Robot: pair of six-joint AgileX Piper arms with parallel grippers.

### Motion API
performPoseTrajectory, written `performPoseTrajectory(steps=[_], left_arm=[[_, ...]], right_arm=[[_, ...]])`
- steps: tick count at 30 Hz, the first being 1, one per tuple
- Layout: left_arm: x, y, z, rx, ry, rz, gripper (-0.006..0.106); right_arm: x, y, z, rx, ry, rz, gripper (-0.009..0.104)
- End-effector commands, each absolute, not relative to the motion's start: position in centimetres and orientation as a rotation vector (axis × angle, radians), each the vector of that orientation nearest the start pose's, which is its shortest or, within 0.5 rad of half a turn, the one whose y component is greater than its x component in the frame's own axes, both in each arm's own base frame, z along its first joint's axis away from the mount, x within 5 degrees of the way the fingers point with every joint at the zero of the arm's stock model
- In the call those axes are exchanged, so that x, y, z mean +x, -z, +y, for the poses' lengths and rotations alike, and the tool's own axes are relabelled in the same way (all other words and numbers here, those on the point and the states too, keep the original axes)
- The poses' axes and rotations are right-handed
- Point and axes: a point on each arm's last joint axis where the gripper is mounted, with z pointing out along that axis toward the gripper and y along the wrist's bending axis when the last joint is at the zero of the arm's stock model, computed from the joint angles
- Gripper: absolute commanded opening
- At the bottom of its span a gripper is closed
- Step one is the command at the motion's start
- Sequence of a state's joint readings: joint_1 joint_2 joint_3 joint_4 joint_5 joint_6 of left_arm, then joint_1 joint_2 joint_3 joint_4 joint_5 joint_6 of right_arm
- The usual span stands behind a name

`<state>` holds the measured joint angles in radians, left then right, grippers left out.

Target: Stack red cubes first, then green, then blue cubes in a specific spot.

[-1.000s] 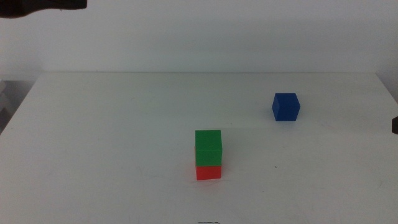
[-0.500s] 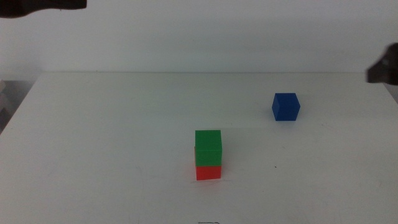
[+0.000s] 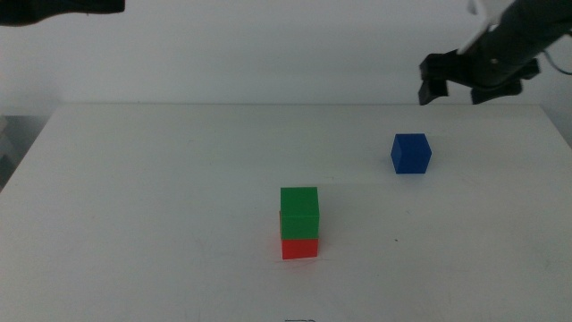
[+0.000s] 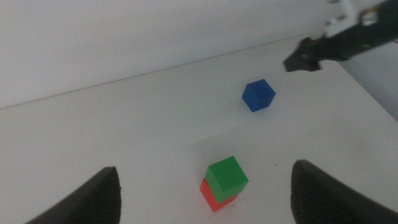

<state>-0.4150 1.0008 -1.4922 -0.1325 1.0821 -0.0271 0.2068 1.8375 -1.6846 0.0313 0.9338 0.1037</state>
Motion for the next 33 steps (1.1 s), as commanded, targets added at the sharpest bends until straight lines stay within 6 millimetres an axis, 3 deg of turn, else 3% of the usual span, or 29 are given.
performPoseTrajectory(steps=[1, 10, 27, 30, 33], left_arm=[[13.6, -50.7, -7.2, 0.388, 0.454, 1.951, 0.094], [13.6, -50.7, -7.2, 0.388, 0.453, 1.951, 0.094], [13.6, -50.7, -7.1, 0.388, 0.448, 1.951, 0.094], [13.6, -50.7, -7.1, 0.388, 0.448, 1.951, 0.094], [13.6, -50.7, -7.1, 0.388, 0.448, 1.951, 0.094]], right_arm=[[41.5, -33.8, 8.9, -0.119, -0.154, 2.485, 0.087], [45.8, -30.2, 9.8, -0.121, -0.145, 2.54, 0.087], [48.2, -23.3, 10.3, -0.107, -0.136, 2.645, 0.083], [48.4, -22.6, 10.3, -0.106, -0.137, 2.661, 0.069], [48.4, -22.6, 10.3, -0.109, -0.136, 2.661, 0.028]])
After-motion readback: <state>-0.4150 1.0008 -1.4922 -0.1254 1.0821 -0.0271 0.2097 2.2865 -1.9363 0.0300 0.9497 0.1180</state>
